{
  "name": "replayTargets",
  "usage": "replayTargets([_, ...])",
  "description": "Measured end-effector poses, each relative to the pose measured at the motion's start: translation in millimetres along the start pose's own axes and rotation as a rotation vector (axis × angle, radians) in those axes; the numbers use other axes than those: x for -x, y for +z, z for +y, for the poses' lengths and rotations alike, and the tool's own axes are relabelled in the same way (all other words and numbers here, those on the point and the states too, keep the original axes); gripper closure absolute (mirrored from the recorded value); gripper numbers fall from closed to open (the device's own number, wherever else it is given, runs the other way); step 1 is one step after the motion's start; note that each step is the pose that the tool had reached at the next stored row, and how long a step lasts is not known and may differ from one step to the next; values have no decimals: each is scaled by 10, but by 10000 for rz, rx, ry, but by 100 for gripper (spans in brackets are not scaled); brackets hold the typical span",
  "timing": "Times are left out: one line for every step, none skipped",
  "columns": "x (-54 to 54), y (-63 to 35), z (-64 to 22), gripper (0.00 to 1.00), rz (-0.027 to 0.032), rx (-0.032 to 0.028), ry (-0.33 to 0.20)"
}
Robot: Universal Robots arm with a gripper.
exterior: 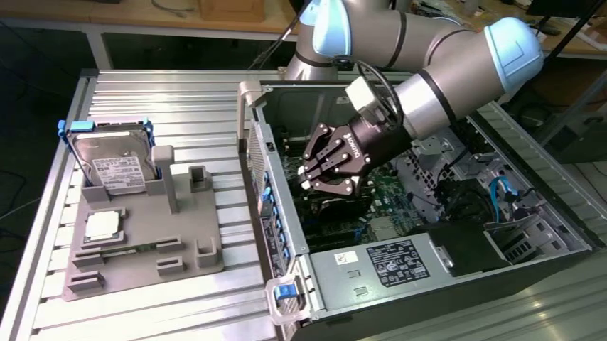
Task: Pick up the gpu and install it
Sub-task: 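Press down on the gpu until it lock into place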
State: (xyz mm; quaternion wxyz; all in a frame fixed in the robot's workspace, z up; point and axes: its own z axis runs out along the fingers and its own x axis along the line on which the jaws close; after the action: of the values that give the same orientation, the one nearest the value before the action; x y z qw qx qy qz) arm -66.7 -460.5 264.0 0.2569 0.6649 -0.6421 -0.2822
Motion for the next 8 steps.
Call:
replayTargets([0,-5,-3,89,1,28,1])
replayTargets([0,-5,-3,89,1,31,2])
replayTargets([0,-1,-7,89,-1,31,1])
replayTargets([0,7,-15,89,-3,31,-1])
replayTargets([0,15,-24,89,-3,32,0])
replayTargets([0,25,-33,89,-7,32,-5])
replayTargets([-1,35,-43,89,-13,31,-12])
replayTargets([-2,42,-50,89,-21,32,-19])
